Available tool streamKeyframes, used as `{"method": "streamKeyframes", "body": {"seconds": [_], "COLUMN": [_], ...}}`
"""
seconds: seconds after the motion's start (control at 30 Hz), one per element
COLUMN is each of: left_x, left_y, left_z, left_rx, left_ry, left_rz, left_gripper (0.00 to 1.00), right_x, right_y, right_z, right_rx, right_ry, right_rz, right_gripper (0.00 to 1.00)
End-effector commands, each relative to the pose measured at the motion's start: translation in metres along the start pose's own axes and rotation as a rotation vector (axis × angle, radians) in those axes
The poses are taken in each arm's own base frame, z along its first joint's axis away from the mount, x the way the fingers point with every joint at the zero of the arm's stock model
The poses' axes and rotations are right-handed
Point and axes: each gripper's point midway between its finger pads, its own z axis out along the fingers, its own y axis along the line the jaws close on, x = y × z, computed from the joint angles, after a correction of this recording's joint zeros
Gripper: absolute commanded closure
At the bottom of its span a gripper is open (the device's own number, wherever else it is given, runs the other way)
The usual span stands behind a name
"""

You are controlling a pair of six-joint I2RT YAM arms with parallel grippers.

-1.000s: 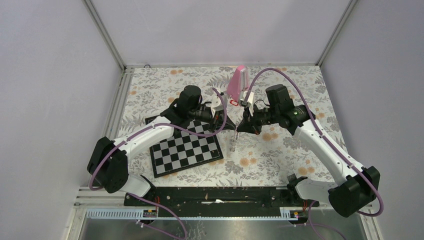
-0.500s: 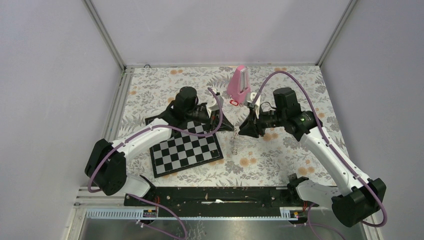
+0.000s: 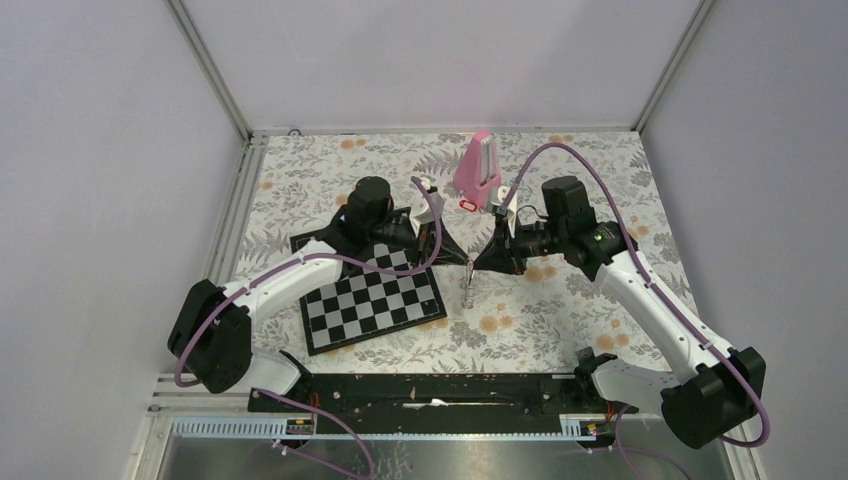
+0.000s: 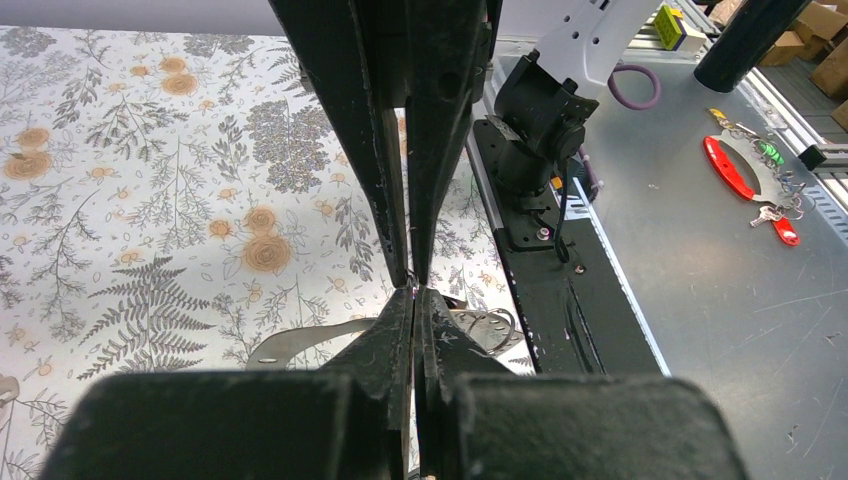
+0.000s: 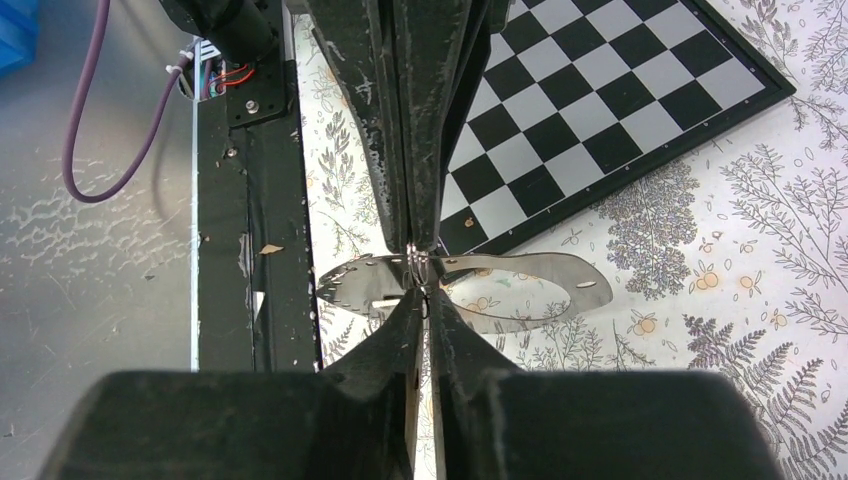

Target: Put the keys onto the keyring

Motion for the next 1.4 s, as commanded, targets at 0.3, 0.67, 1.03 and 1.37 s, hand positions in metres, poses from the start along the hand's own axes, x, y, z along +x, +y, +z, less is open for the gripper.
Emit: {"method": "streamKeyframes", "body": {"seconds": [0.3,0.67,1.03,1.37], "left_x": [-0.034,-0.042,-0.035,-0.035], "left_y": [-0.017,-0.027,-0.024,-0.018], "left_z": [-0.003,-0.005,-0.009,-0.007], "left_rx": [0.040,0.070,0.051,0.024], "left_ry": [-0.135,-0.201,-0.183,-0.191], "left_rz": [0.071,0.070,0.076,0.044], "left_gripper": [1.00,1.00,1.00,1.00], "right_x": [-0.002,-0.001,-0.015,-0.032], "right_y": [0.005,0.012,0.015,0.021], "right_z": [0.008,0.013,-0.001,-0.006], "right_rx": [-0.066,-0.123,-0.098,-0.124], "right_ry": [-0.061,-0.096,-0.125,-0.143], "right_rz": [0.028,0.033,-0.019,-0.049], "right_gripper": [0.97,0.95,0.70,0.64]}}
